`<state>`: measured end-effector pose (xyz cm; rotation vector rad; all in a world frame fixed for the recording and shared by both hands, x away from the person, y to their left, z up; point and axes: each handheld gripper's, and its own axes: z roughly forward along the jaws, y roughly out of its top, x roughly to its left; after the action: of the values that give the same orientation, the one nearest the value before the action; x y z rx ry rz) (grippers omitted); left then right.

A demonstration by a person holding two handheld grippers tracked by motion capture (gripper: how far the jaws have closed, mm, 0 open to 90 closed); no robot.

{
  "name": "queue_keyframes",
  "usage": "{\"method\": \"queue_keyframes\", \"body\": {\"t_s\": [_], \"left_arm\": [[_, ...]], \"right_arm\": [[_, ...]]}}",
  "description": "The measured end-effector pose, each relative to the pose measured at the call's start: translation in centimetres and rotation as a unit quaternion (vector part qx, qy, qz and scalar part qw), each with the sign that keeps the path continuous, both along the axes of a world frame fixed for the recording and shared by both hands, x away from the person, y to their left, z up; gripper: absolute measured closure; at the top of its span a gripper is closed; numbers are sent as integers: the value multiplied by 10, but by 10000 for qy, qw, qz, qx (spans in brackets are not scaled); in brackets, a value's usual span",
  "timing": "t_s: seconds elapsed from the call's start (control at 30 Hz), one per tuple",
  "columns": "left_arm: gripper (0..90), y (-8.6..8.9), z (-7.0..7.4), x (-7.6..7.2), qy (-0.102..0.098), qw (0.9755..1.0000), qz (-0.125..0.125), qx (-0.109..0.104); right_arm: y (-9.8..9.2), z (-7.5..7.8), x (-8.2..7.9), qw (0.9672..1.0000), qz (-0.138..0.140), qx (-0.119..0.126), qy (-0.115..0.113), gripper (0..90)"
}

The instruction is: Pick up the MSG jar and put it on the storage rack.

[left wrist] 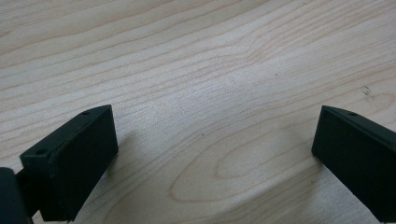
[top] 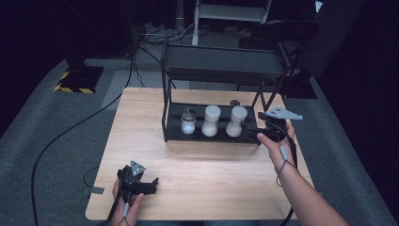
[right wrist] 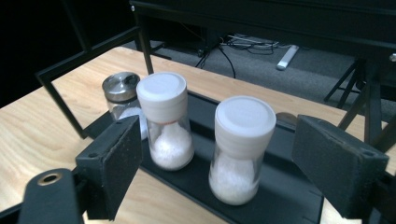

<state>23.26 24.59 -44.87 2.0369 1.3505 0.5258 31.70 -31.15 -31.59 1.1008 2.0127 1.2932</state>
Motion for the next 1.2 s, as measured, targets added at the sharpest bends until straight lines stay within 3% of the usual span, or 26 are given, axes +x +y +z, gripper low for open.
{"method": "queue_keyframes", "body": {"t_s": [0.53,1.2], "left_arm": [[3,0,0,0,0,10000,3,2],[3,0,0,0,-1,10000,11,1]], "right_arm": [[-24,-6,-30,10000,41,-27,53,163],[-52,-39,-44,9991,0,-108,417,113]]}}
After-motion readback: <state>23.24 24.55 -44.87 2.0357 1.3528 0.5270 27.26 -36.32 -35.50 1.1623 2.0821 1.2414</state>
